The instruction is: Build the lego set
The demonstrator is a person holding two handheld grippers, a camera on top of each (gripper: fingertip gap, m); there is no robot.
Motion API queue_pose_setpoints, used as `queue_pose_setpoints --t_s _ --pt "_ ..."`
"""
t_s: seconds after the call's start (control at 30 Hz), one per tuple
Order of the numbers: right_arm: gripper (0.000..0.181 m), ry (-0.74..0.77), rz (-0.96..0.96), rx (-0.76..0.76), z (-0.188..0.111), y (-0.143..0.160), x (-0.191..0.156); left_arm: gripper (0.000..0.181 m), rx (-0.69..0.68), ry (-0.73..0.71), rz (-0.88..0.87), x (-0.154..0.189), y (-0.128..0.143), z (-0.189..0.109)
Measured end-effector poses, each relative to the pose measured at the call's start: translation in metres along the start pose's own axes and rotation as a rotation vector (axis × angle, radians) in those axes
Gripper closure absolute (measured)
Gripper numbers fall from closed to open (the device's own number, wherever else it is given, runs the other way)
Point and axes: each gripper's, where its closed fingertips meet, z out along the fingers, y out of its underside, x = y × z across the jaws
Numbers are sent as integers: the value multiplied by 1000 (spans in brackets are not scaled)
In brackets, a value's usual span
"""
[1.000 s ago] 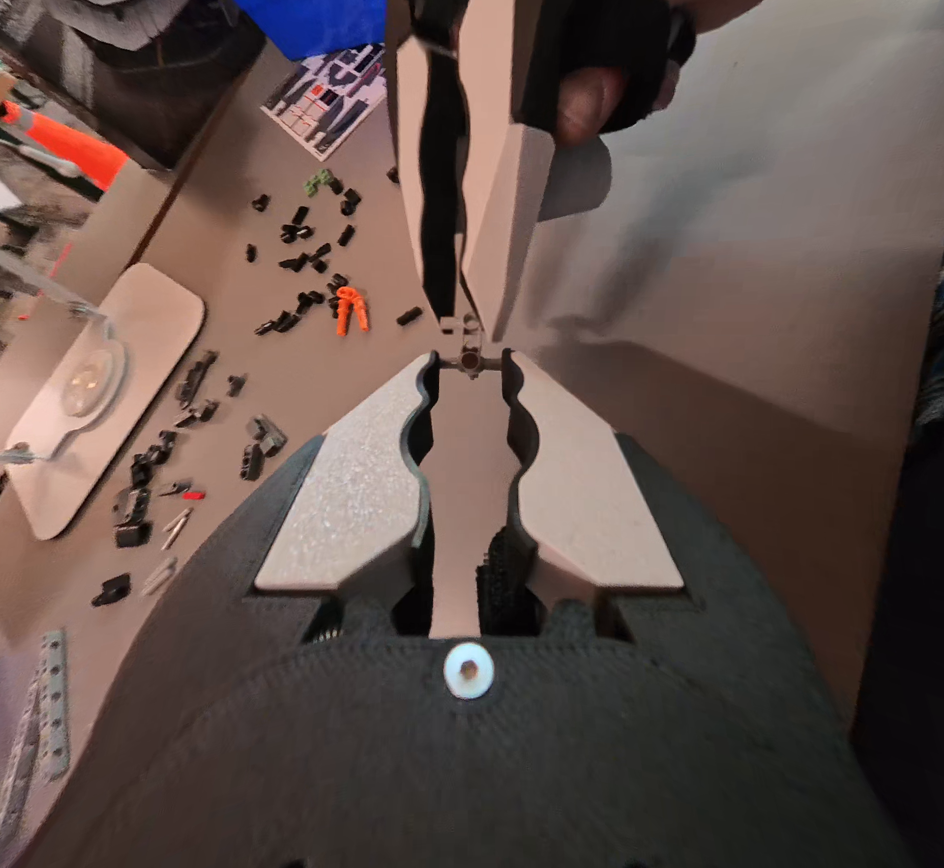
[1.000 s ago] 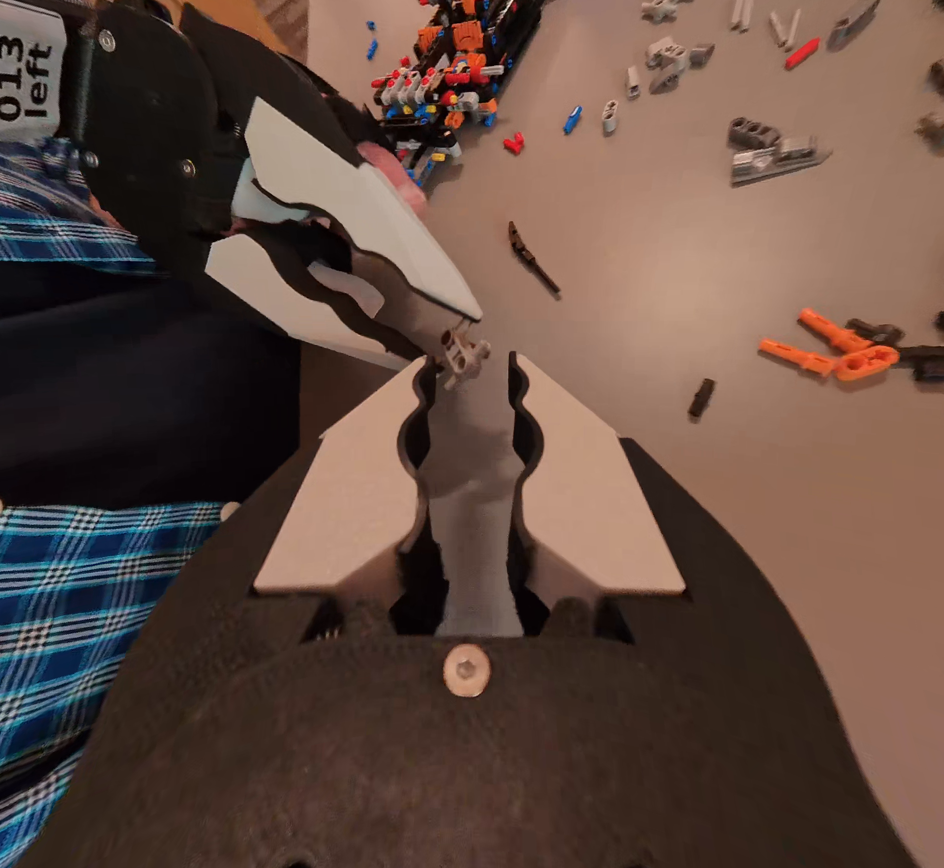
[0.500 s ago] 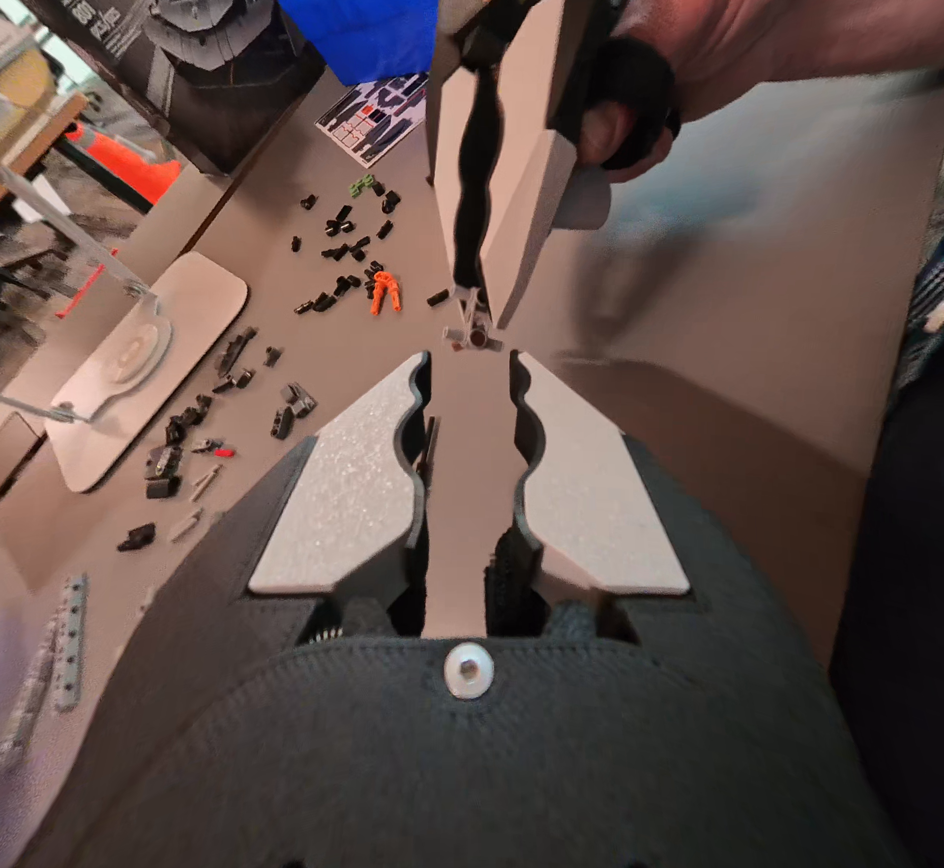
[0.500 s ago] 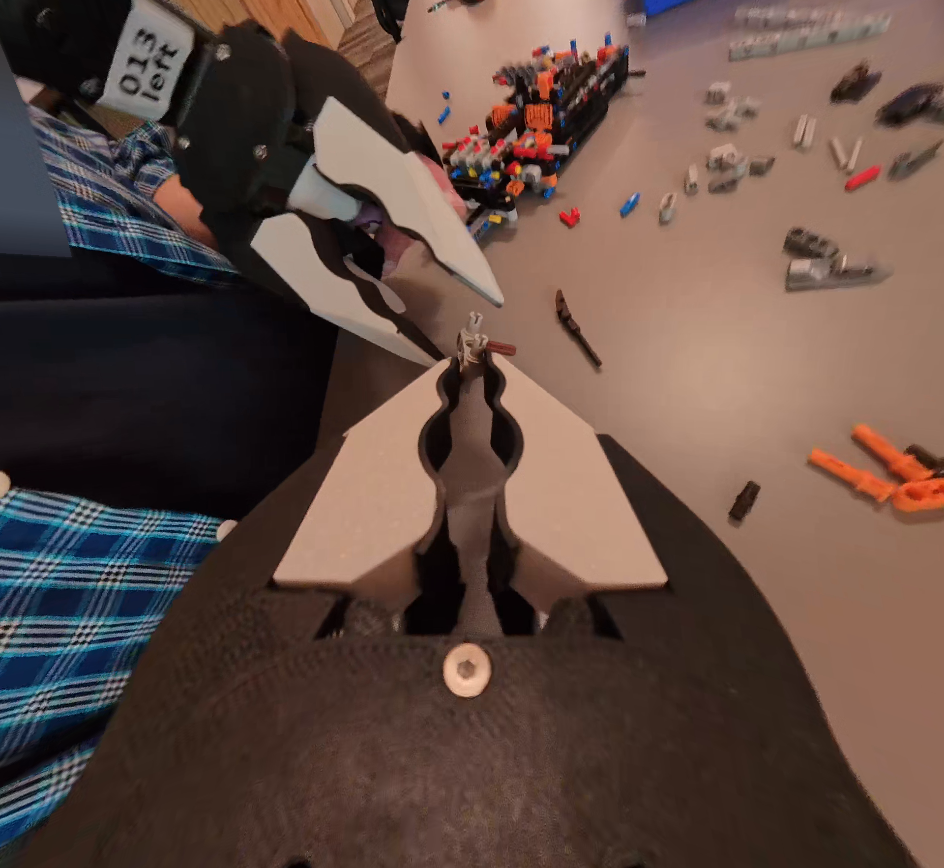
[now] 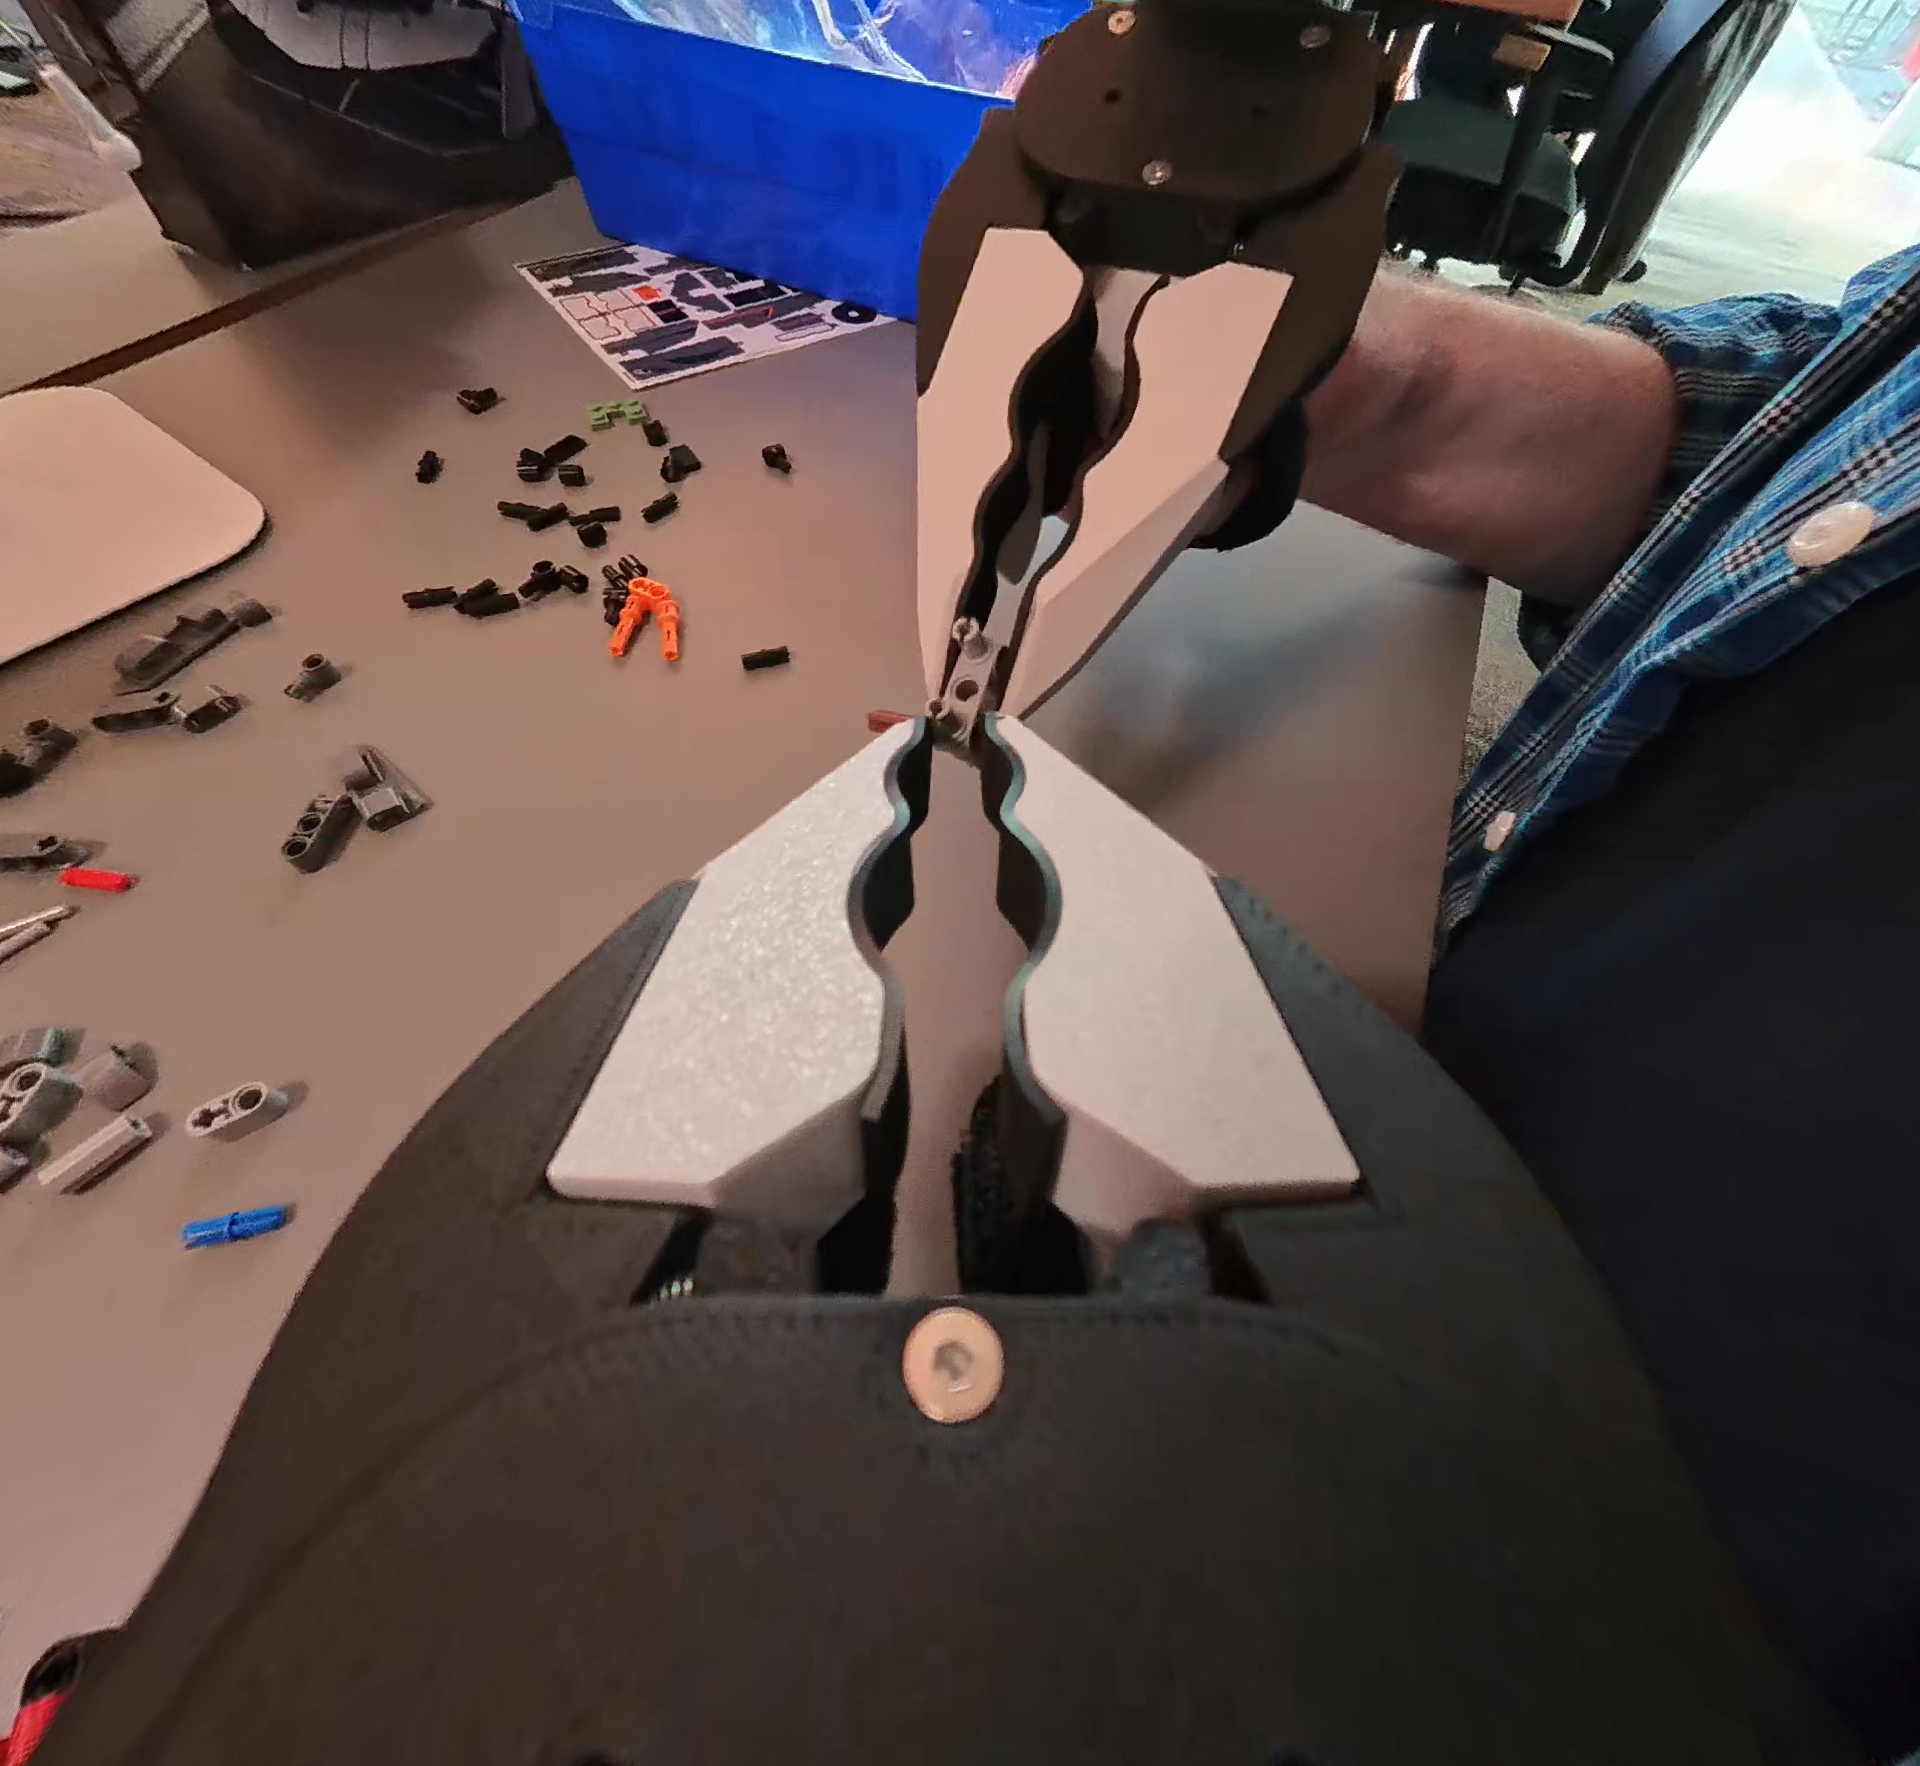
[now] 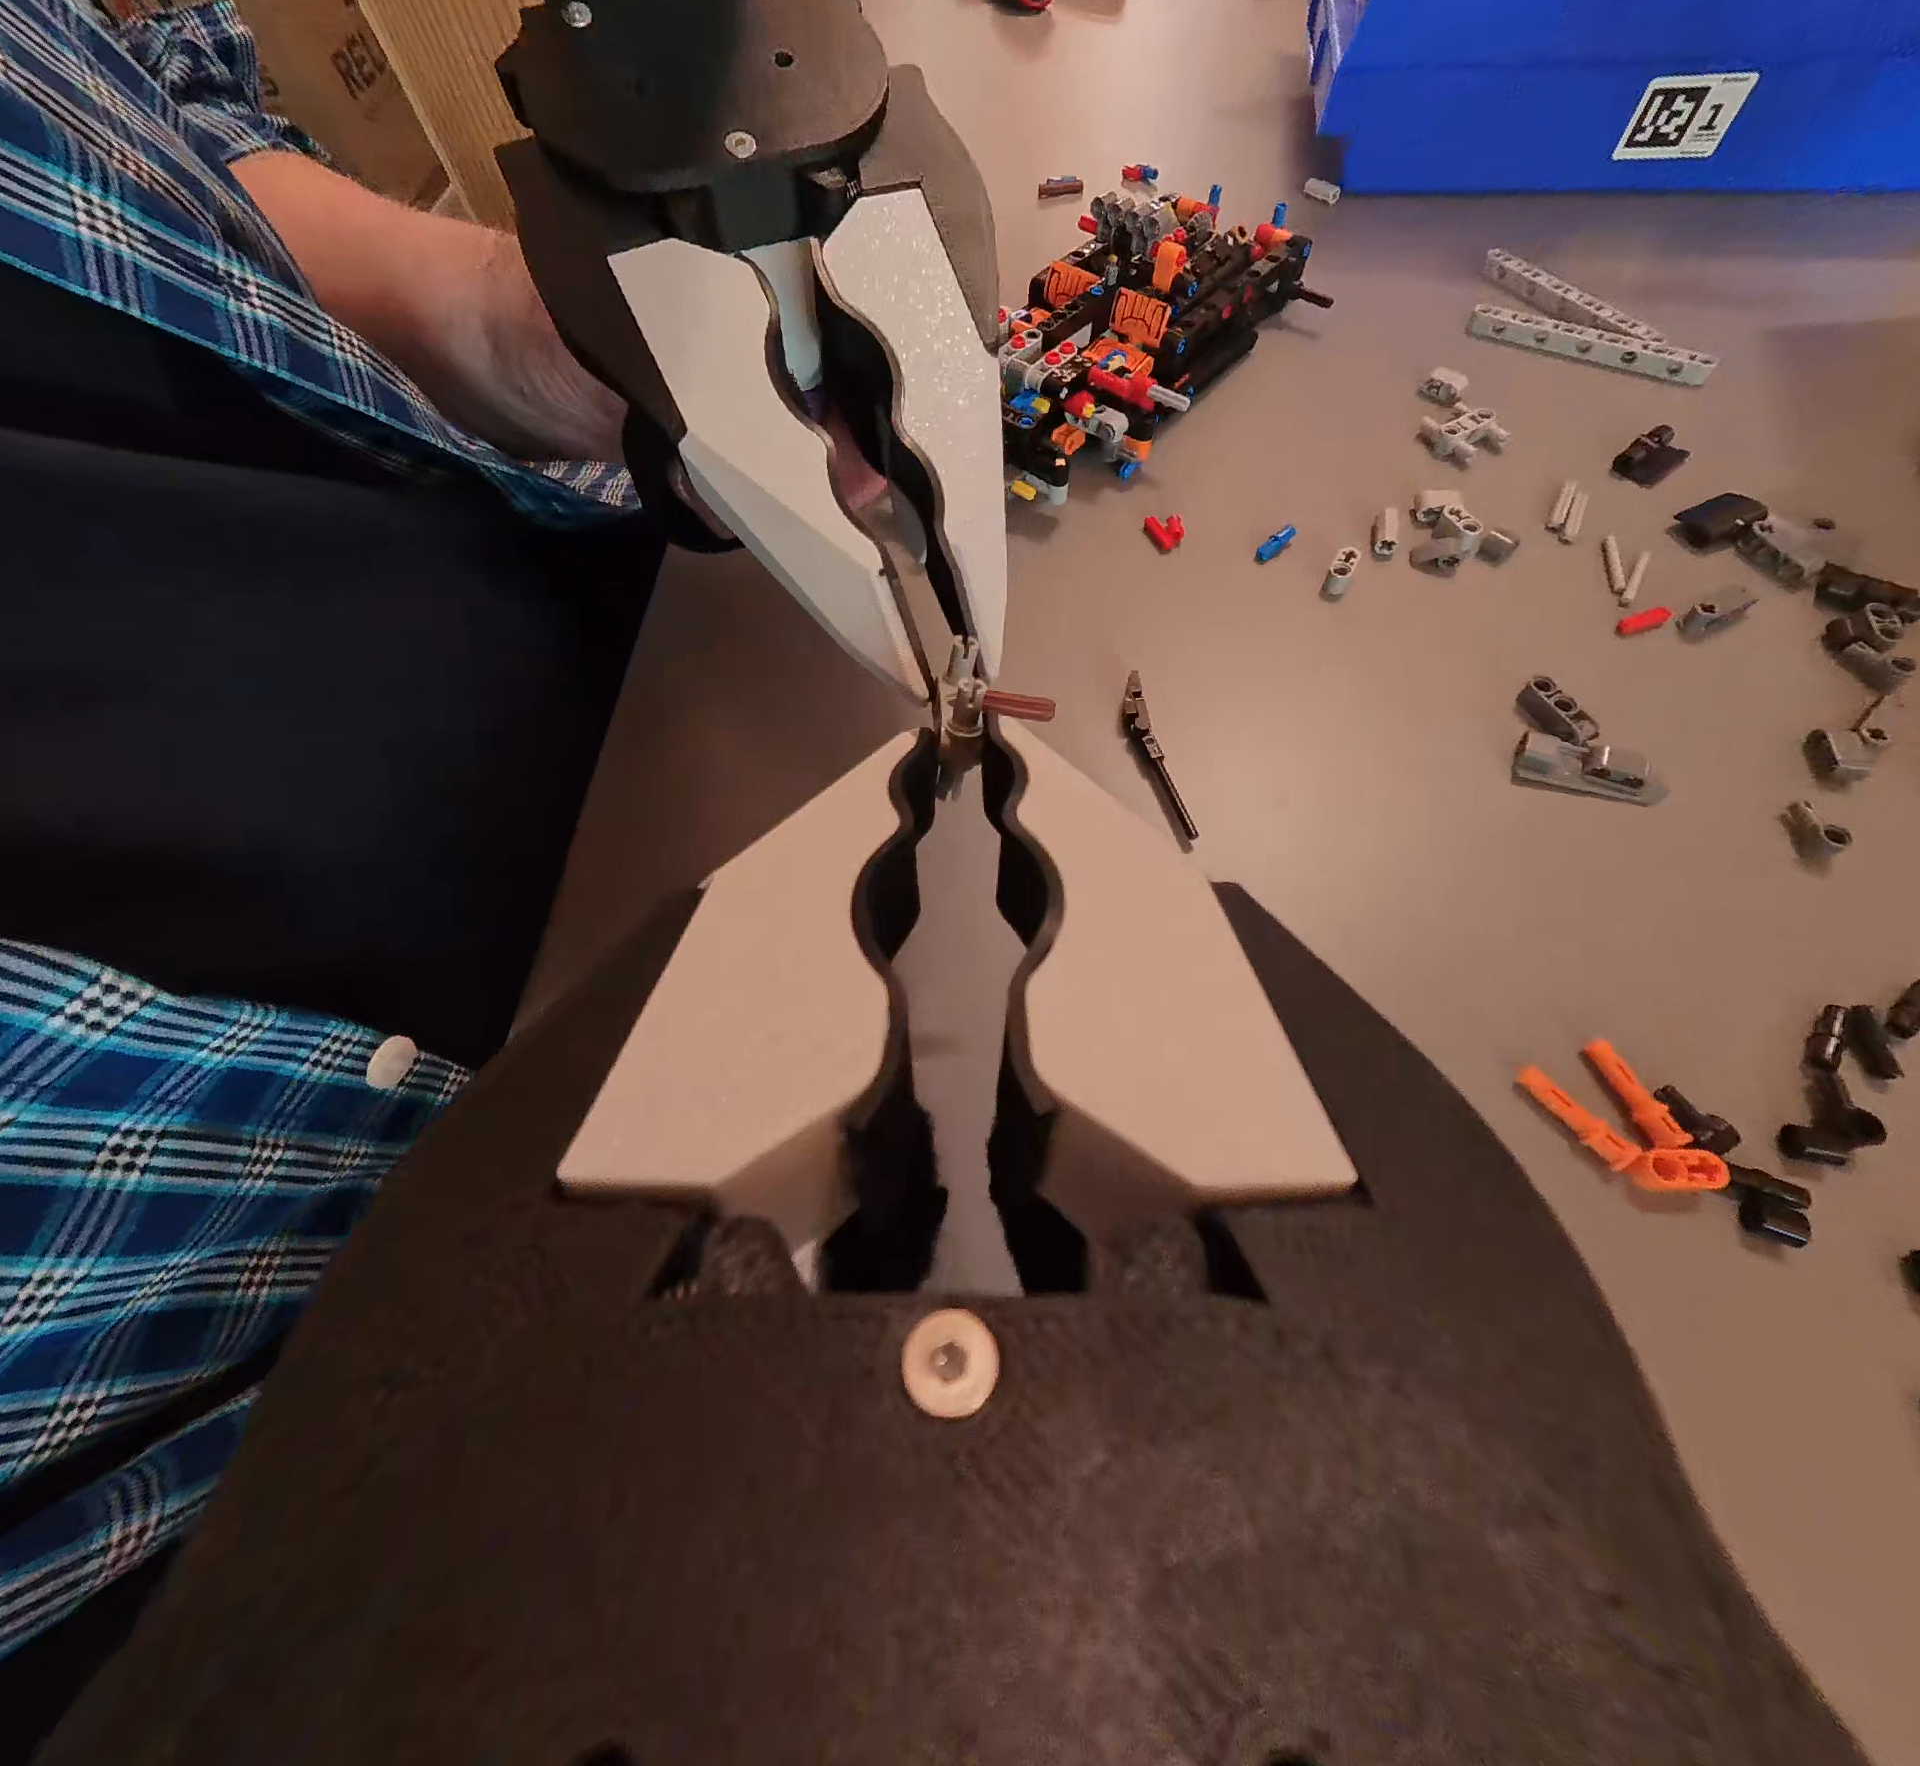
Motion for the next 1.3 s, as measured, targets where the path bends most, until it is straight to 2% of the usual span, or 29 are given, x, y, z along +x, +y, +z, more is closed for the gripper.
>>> queue_pose_setpoints --t_s 0.2,0.4,0.67,0.93,1.3 --pt "176 1 7 25 0 -4 0 173 22 -7 0 -1 -3 -2" --pt "176 8 -3 48 1 -9 0 163 54 16 -53 2 -6 -6" --pt "176 -6 13 69 6 -15 -4 172 94 -23 -101 -2 -4 -11" --pt "176 -13 15 24 21 -11 -5 173 51 -85 -95 -6 9 -19" --pt "171 45 -21 -181 30 26 -1 172 -125 -208 46 -5 40 -6"
